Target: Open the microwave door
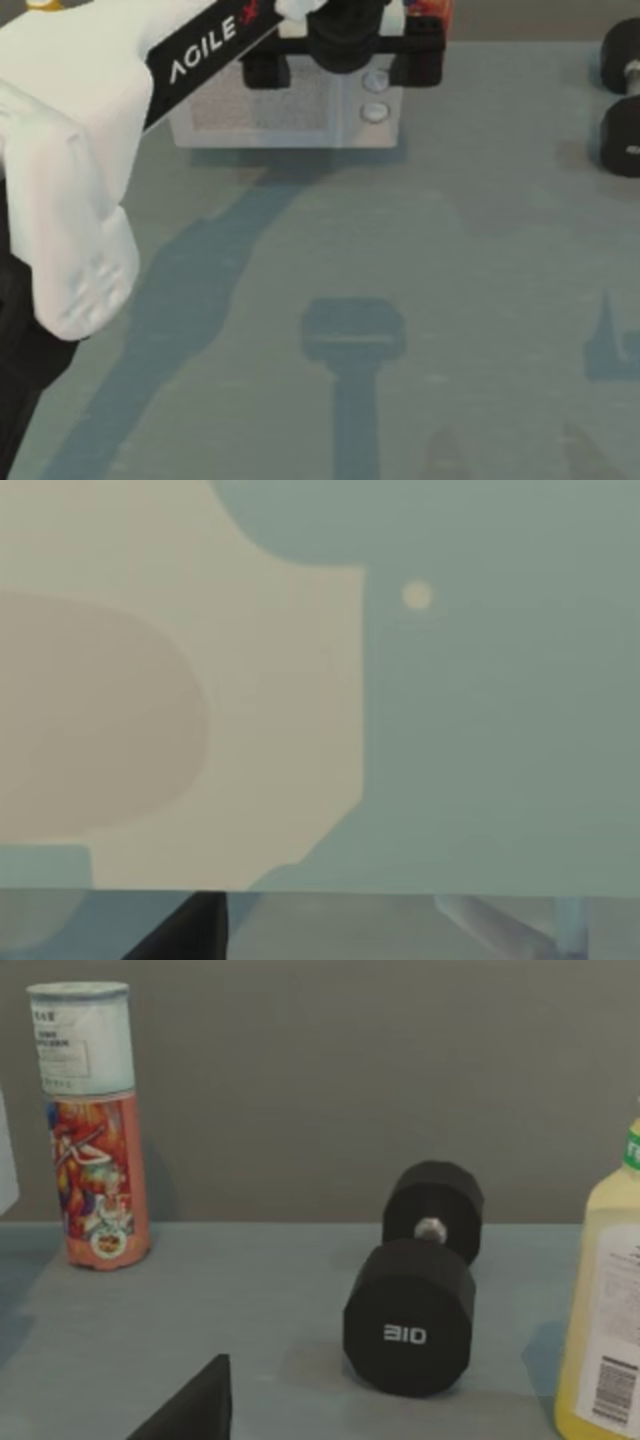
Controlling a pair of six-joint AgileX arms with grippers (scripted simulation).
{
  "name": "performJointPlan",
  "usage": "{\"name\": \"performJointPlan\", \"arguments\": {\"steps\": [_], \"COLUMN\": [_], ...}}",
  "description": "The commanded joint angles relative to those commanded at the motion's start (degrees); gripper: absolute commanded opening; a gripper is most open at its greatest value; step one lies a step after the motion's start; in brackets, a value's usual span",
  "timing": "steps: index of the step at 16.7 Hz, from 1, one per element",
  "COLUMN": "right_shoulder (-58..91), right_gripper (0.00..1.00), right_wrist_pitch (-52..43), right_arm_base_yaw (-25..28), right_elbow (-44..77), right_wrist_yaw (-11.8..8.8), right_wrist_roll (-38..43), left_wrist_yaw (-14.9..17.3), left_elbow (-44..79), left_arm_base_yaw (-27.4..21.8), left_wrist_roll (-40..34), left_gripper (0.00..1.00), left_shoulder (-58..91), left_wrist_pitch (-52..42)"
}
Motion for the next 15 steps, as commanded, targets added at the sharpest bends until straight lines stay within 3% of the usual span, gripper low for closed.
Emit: {"name": "performJointPlan", "arguments": {"steps": [13, 15], "right_shoulder": [0.0, 0.0], "right_gripper": [1.0, 1.0], "right_wrist_pitch": [0.0, 0.0], "right_arm_base_yaw": [0.0, 0.0], "right_elbow": [0.0, 0.0], "right_wrist_yaw": [0.0, 0.0], "right_wrist_roll": [0.0, 0.0], "left_wrist_yaw": [0.0, 0.0], "left_elbow": [0.0, 0.0], "left_arm_base_yaw": [0.0, 0.0], "left_wrist_roll": [0.0, 0.0], "left_gripper": [0.02, 0.0], "left_shoulder": [0.0, 0.0], "left_wrist_pitch": [0.0, 0.0]}}
